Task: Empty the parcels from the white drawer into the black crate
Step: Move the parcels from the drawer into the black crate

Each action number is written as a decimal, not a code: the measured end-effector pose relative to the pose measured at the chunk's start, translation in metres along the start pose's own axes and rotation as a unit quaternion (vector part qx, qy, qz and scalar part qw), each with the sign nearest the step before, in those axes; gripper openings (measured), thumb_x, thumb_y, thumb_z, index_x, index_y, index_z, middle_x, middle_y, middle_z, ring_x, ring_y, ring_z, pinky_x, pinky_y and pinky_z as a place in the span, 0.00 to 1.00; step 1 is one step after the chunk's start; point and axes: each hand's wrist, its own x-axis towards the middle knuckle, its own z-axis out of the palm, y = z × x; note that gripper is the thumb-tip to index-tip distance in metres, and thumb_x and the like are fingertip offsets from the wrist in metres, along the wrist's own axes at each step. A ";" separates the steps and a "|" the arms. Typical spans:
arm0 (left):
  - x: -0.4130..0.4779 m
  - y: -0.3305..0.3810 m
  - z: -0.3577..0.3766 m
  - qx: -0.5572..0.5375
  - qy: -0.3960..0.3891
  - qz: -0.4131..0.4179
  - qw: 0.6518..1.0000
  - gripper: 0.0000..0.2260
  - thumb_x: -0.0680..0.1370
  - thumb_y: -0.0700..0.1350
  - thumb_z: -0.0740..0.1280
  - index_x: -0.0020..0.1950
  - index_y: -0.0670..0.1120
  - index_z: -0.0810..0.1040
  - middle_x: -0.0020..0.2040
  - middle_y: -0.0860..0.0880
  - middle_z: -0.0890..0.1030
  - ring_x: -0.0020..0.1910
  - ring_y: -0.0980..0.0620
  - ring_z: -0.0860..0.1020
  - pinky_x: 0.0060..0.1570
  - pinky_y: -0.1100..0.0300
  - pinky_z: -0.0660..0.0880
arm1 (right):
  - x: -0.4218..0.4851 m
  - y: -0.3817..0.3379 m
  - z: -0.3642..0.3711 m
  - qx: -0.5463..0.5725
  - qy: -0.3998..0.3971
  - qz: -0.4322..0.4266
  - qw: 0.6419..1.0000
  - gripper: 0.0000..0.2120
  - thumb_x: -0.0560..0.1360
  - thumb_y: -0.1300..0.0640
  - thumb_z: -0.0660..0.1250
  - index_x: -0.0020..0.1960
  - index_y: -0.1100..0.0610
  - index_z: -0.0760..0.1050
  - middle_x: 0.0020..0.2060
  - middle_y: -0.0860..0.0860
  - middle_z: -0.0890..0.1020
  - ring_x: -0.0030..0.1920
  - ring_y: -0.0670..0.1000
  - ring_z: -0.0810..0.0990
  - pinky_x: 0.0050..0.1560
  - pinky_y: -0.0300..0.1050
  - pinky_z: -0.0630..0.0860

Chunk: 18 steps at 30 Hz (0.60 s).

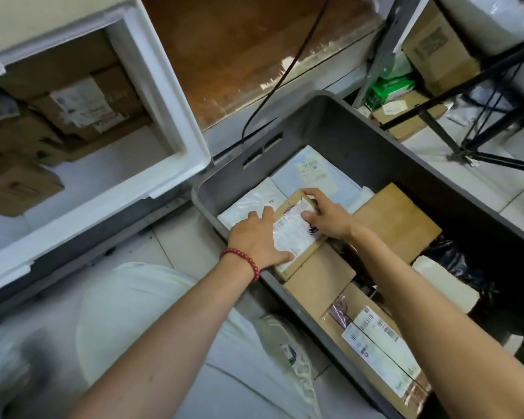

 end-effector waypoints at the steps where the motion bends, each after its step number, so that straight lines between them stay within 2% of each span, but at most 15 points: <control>1: 0.001 -0.001 0.003 0.041 0.000 0.010 0.999 0.37 0.68 0.64 0.71 0.69 0.47 0.61 0.60 0.44 0.73 0.57 0.44 0.75 0.49 0.55 0.72 | 0.000 -0.001 0.003 -0.027 -0.008 -0.003 1.000 0.23 0.81 0.57 0.60 0.74 0.48 0.58 0.60 0.55 0.78 0.56 0.54 0.77 0.62 0.48 0.70; 5: 0.009 -0.007 0.004 0.135 -0.005 0.016 0.991 0.31 0.70 0.65 0.66 0.66 0.49 0.65 0.59 0.47 0.76 0.62 0.45 0.70 0.54 0.53 0.67 | 0.003 -0.001 0.016 -0.101 -0.009 0.001 0.995 0.24 0.82 0.56 0.59 0.75 0.48 0.58 0.60 0.57 0.78 0.60 0.58 0.76 0.61 0.50 0.70; 10: 0.012 -0.005 0.002 0.200 -0.018 0.017 0.980 0.30 0.72 0.65 0.64 0.67 0.49 0.67 0.58 0.48 0.77 0.62 0.47 0.70 0.63 0.48 0.59 | 0.006 -0.002 0.016 -0.144 0.026 0.016 0.989 0.24 0.80 0.52 0.62 0.75 0.45 0.61 0.64 0.56 0.77 0.63 0.59 0.75 0.62 0.52 0.72; 13: 0.013 -0.005 0.002 0.223 -0.059 0.011 0.973 0.38 0.74 0.66 0.59 0.77 0.48 0.55 0.66 0.47 0.73 0.70 0.45 0.65 0.71 0.38 0.48 | 0.005 -0.002 0.023 -0.135 0.058 0.027 0.989 0.23 0.80 0.52 0.61 0.75 0.46 0.63 0.65 0.56 0.77 0.64 0.59 0.75 0.63 0.53 0.73; 15: 0.011 -0.005 0.004 0.250 -0.063 0.000 0.966 0.38 0.75 0.67 0.54 0.79 0.48 0.51 0.68 0.47 0.72 0.73 0.45 0.61 0.70 0.34 0.40 | 0.003 -0.005 0.026 -0.159 0.059 0.031 0.985 0.24 0.81 0.51 0.59 0.75 0.46 0.61 0.65 0.56 0.77 0.64 0.59 0.74 0.62 0.53 0.73; 18: -0.001 -0.003 0.004 0.248 0.007 0.001 0.969 0.30 0.77 0.65 0.49 0.72 0.48 0.66 0.66 0.48 0.74 0.71 0.45 0.62 0.69 0.36 0.44 | -0.005 -0.011 0.025 -0.219 0.024 0.041 0.975 0.26 0.81 0.51 0.57 0.78 0.46 0.55 0.67 0.57 0.74 0.65 0.59 0.73 0.63 0.54 0.72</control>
